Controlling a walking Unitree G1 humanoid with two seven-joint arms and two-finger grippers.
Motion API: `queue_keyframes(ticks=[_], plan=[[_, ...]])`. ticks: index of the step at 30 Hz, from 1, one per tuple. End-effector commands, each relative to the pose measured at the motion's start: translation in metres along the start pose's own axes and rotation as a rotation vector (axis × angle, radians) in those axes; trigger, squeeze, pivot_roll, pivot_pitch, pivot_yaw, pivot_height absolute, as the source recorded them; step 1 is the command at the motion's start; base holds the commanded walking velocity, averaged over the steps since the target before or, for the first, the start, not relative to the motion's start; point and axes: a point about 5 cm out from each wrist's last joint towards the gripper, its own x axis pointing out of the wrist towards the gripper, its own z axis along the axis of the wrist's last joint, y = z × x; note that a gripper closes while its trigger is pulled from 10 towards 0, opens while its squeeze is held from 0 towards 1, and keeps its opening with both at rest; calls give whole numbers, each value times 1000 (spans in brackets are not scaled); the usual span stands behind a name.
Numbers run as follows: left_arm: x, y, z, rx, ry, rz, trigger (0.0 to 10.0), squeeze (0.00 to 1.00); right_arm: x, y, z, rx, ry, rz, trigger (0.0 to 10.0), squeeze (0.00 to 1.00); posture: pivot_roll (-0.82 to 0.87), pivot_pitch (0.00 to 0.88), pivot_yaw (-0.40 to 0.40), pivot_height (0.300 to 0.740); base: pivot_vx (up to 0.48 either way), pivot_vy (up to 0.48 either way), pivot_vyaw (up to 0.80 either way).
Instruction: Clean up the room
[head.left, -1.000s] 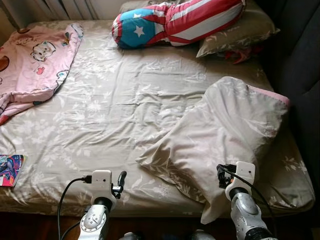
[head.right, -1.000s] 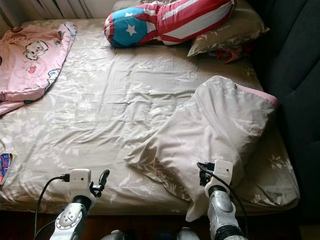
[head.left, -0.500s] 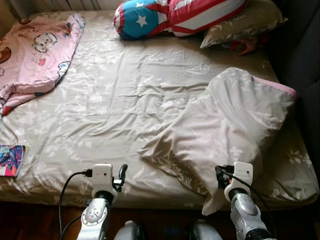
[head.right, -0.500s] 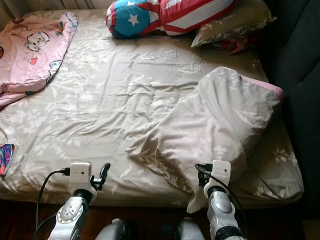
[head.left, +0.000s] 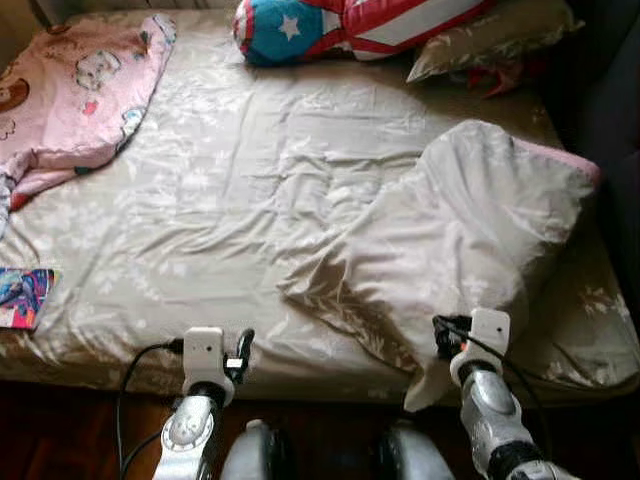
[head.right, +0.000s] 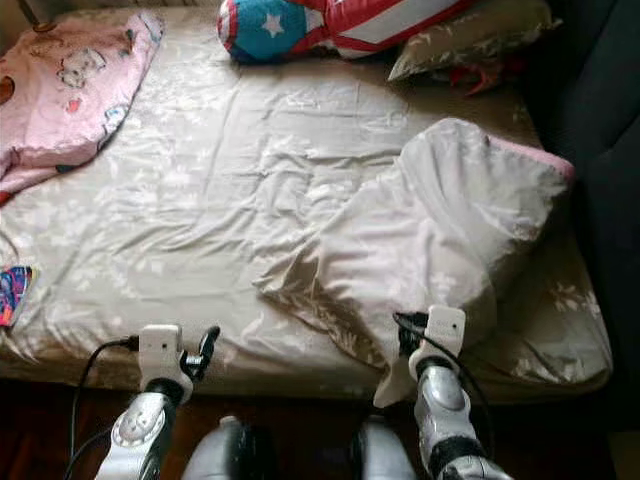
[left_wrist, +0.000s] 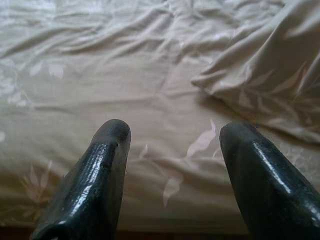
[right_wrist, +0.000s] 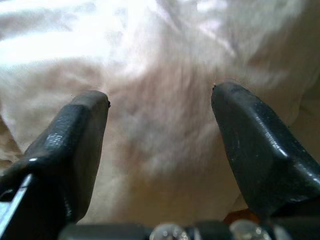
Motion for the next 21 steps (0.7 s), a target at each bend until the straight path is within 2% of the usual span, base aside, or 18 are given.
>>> queue_keyframes(ticks=[1,5,8,9,14,16,21], plan=[[-7,4,-9,-5,40,13,10000,0,-2,-1,-4,43,10,-17,10000,0,-48,261,62,646,0,0,0],[-8,4,-10,-4,43,12,10000,0,0,0,0,41,-1,-17,10000,0,-48,261,62,646,0,0,0],[-9,4,-11,-4,46,13,10000,0,3,0,8,93,-37,-29,10000,0,-43,261,62,646,0,0,0],[-11,5,-12,-3,49,14,10000,0,5,1,14,126,-63,-28,10000,1000,-42,261,62,646,0,0,0],[-12,6,-13,-1,54,15,10000,0,10,4,25,160,-93,-20,10000,1000,-38,261,61,646,0,0,0],[-12,6,-12,2,53,15,10000,0,12,5,32,201,-116,-35,10000,1000,-38,263,61,646,0,0,0],[-12,6,-13,9,55,10,10000,0,12,8,32,212,-114,-41,10000,1000,-44,264,62,646,0,0,0]])
